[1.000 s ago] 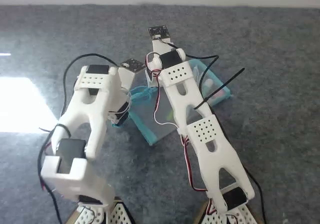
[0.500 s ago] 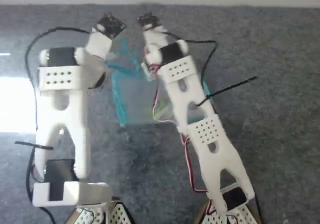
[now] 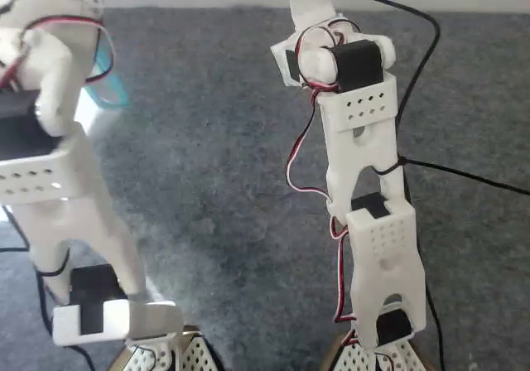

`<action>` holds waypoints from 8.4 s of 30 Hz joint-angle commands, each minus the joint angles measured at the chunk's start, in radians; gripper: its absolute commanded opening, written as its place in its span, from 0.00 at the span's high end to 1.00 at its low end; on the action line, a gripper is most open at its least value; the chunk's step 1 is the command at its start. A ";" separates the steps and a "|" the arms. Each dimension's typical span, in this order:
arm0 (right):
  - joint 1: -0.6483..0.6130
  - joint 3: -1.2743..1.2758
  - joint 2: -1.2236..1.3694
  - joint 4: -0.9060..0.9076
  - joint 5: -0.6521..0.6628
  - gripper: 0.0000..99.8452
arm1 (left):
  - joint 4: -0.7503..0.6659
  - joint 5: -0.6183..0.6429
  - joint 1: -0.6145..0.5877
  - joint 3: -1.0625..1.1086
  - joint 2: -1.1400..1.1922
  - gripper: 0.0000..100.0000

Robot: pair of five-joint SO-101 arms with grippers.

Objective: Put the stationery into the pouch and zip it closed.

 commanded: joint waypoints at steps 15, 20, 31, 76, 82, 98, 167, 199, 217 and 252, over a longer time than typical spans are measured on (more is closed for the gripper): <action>-0.237 0.396 -0.288 0.039 0.034 0.77 | -0.089 -0.109 0.330 -0.070 -0.072 0.99; -0.048 0.393 -0.291 0.038 -0.118 0.77 | -0.068 -0.107 0.330 -0.070 -0.068 0.99; -0.193 0.514 -0.506 0.042 -0.163 0.77 | -0.044 -0.008 0.259 -0.068 -0.066 0.99; -0.381 2.019 -1.670 -0.679 -0.026 0.55 | 0.371 0.371 0.296 -0.232 -0.071 0.99; -0.415 2.062 -1.543 -0.826 0.020 0.55 | 0.382 0.368 0.301 -0.231 -0.071 0.99; -0.389 1.745 -1.033 -0.842 0.107 0.55 | 0.384 0.164 0.359 -0.125 -0.219 0.99; -0.147 1.723 -1.144 -0.631 -0.114 0.55 | -0.023 0.091 0.350 0.699 -0.347 0.99; 0.705 1.740 -1.153 -0.453 0.160 0.55 | -0.439 0.229 0.717 1.125 -0.347 0.70; 0.889 1.741 -1.132 -0.446 0.341 0.55 | -0.506 -0.002 0.937 1.300 -0.316 0.70; 0.367 2.220 -1.690 -0.498 0.170 0.55 | -0.470 0.402 0.327 1.675 -0.654 0.76</action>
